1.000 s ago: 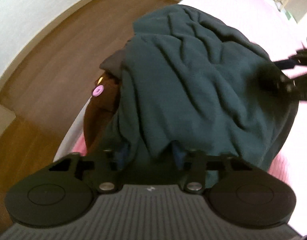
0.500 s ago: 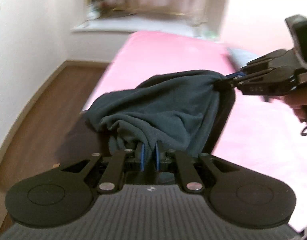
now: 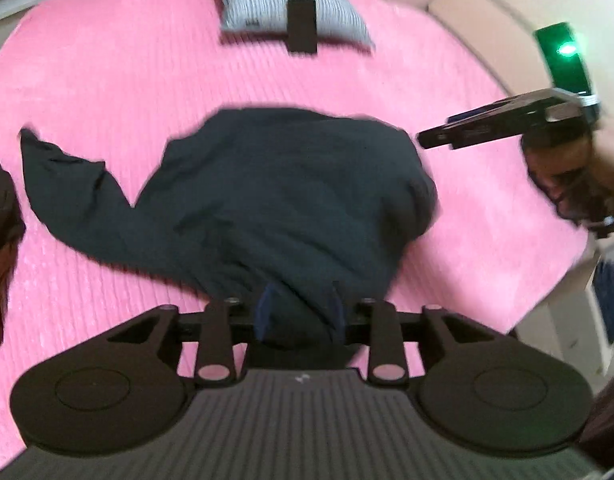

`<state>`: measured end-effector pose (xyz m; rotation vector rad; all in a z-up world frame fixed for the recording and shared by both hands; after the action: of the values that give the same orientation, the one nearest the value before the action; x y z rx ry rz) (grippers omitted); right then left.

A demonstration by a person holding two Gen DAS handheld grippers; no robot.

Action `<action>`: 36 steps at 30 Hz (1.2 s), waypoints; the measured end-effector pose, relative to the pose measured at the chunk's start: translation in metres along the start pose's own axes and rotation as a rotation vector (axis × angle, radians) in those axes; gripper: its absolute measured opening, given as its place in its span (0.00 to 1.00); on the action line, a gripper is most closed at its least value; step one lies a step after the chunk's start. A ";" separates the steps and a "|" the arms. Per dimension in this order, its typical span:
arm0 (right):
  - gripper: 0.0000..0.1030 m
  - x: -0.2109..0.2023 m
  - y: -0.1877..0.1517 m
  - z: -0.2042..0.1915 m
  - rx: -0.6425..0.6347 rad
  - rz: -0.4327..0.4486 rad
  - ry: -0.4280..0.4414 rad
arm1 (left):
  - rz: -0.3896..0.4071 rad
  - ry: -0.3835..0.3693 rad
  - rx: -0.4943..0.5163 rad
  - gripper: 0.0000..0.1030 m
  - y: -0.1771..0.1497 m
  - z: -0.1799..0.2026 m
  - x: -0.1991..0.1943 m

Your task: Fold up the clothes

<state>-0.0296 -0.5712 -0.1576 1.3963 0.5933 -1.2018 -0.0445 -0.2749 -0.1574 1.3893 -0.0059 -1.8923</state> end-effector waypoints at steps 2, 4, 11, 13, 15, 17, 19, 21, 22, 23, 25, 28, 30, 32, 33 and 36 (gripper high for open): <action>0.62 0.002 -0.007 -0.023 -0.008 -0.026 0.039 | -0.035 0.029 -0.004 0.36 -0.005 -0.009 0.011; 0.62 0.011 -0.010 -0.051 -0.032 -0.035 0.084 | -0.060 0.063 -0.011 0.40 -0.008 -0.030 0.020; 0.70 0.061 -0.030 -0.192 -0.318 0.031 0.240 | -0.061 0.215 -0.080 0.52 -0.002 -0.108 0.035; 0.70 0.082 -0.036 -0.233 -0.428 0.059 0.241 | -0.046 0.247 -0.108 0.55 -0.008 -0.130 0.025; 0.70 0.106 -0.042 -0.271 -0.538 0.087 0.219 | -0.040 0.284 -0.135 0.55 -0.018 -0.152 0.017; 0.64 0.126 -0.045 -0.292 -0.599 0.095 0.184 | -0.043 0.310 -0.169 0.55 -0.028 -0.170 0.010; 0.04 0.141 -0.044 -0.299 -0.610 0.078 0.161 | -0.042 0.330 -0.200 0.55 -0.038 -0.181 0.002; 0.04 0.135 -0.032 -0.293 -0.545 0.086 0.185 | -0.043 0.344 -0.224 0.55 -0.048 -0.189 -0.005; 0.03 0.121 -0.023 -0.282 -0.491 0.100 0.206 | -0.041 0.347 -0.231 0.55 -0.051 -0.191 -0.009; 0.03 0.106 -0.014 -0.269 -0.433 0.114 0.225 | -0.033 0.348 -0.231 0.55 -0.050 -0.191 -0.013; 0.03 0.067 0.006 -0.229 -0.269 0.153 0.243 | -0.016 0.349 -0.230 0.55 -0.049 -0.189 -0.022; 0.03 0.002 0.024 -0.141 -0.033 0.243 0.173 | 0.031 0.336 -0.210 0.54 -0.030 -0.180 -0.035; 0.03 -0.041 0.023 -0.076 0.108 0.300 0.090 | 0.066 0.320 -0.182 0.54 -0.012 -0.173 -0.040; 0.03 -0.082 0.012 -0.006 0.252 0.347 0.000 | 0.095 0.300 -0.132 0.54 0.011 -0.161 -0.040; 0.03 -0.101 0.001 0.029 0.328 0.367 -0.042 | 0.100 0.289 -0.101 0.54 0.022 -0.155 -0.037; 0.03 -0.144 -0.038 0.123 0.481 0.412 -0.199 | 0.104 0.255 -0.005 0.54 0.059 -0.127 -0.023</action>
<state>-0.1530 -0.6367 -0.0238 1.6678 -0.1380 -1.1649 0.0953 -0.2499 -0.1649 1.5872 0.0518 -1.6191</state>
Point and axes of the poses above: each gripper's, at about its wrist camera, not at the fingertips, and x roughly the way its jaws point, z to its right, y to its top, the point moved 5 cm from there along x, roughly the way its jaws point, and after that the axes turned 10 degrees about -y, right-handed, at the moved point
